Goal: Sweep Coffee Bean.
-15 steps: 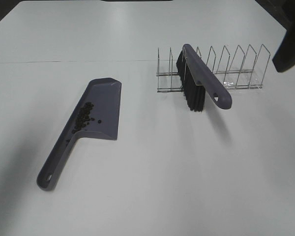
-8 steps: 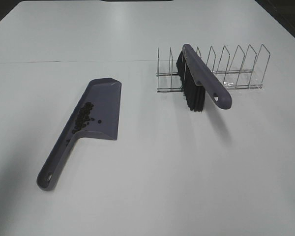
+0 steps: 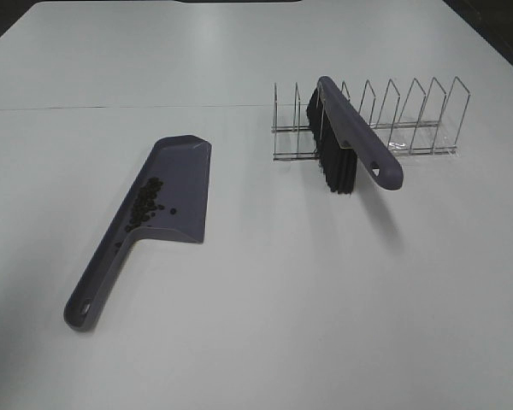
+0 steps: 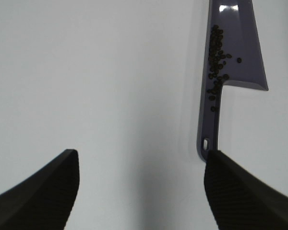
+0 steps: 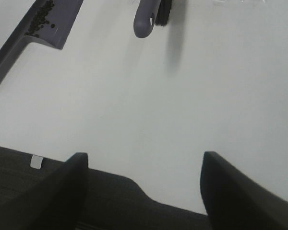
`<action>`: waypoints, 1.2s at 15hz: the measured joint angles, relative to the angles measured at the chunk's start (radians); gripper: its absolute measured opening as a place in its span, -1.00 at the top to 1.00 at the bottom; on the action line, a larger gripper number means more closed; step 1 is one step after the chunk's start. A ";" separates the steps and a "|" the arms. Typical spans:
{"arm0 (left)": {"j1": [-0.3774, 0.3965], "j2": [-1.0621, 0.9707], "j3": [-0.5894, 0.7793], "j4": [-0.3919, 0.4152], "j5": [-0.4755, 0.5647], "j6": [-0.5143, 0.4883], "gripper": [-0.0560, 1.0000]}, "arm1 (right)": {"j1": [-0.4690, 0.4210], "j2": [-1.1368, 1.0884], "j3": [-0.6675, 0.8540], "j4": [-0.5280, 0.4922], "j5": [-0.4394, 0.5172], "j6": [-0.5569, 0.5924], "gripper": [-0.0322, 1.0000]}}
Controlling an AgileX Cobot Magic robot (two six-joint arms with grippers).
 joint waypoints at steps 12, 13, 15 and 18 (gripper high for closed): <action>0.000 -0.398 0.181 0.031 0.093 0.000 -0.34 | 0.000 -0.238 0.052 -0.014 0.000 -0.027 -0.25; 0.000 -0.422 0.181 0.031 0.119 0.000 -0.34 | 0.000 -0.264 0.073 -0.014 0.000 -0.030 -0.25; 0.000 -0.474 0.182 0.032 0.172 0.000 -0.34 | 0.000 -0.304 0.105 -0.015 0.000 -0.040 -0.25; 0.000 -0.544 0.183 0.035 0.205 0.000 -0.34 | 0.000 -0.393 0.182 -0.018 0.000 -0.046 -0.25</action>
